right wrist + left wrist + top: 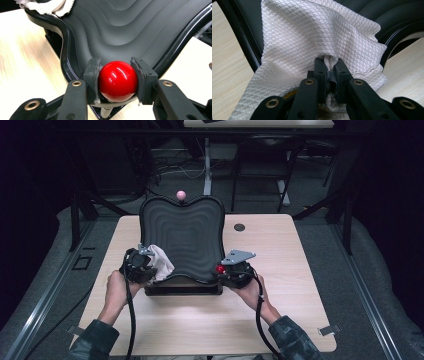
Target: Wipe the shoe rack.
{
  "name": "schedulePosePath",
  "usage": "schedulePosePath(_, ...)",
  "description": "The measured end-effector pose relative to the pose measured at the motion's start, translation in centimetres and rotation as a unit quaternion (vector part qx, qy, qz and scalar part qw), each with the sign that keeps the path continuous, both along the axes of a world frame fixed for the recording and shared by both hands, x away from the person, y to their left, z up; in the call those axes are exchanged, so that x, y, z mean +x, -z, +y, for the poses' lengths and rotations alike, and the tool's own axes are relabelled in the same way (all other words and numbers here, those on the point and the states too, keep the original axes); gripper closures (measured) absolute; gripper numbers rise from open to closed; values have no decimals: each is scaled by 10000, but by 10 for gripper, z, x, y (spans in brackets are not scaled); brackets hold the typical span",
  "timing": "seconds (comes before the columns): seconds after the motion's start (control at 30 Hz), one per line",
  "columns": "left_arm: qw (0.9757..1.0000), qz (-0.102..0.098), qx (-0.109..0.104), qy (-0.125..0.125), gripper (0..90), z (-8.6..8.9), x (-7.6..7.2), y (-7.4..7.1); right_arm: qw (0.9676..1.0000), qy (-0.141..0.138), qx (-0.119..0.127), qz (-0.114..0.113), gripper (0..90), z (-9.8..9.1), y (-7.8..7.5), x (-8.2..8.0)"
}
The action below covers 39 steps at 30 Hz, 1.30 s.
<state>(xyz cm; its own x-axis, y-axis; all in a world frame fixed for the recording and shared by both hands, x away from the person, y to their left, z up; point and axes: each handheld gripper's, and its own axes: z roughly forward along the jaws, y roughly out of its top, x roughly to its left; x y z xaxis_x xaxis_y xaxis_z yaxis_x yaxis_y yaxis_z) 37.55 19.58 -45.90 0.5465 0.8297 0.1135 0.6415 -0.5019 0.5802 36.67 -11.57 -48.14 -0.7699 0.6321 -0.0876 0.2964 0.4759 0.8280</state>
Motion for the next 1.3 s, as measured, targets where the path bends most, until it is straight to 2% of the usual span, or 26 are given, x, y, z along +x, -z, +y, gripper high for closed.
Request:
schedulePosePath(0.23, 9999, 35, 138, -25, 830, -4, 13, -8, 10000, -3, -14, -8, 600, 0, 0, 0)
schedulePosePath(0.53, 9998, 76, 58, -198, 828, 1, 41, -23, 10000, -7, -23, -16, 600, 0, 0, 0)
schedulePosePath(0.73, 9993, -16, 67, -373, 825, 3, 63, -34, 10000, -10, -18, -13, 600, 0, 0, 0)
schedulePosePath(0.93, 9986, -137, -13, -504, 822, 3, 84, -45, 10000, -5, -10, -6, 600, 0, 0, 0)
schedulePosePath(1.3, 9965, -289, 30, -785, 820, -4, 118, -64, 10000, -12, -10, -9, 600, 0, 0, 0)
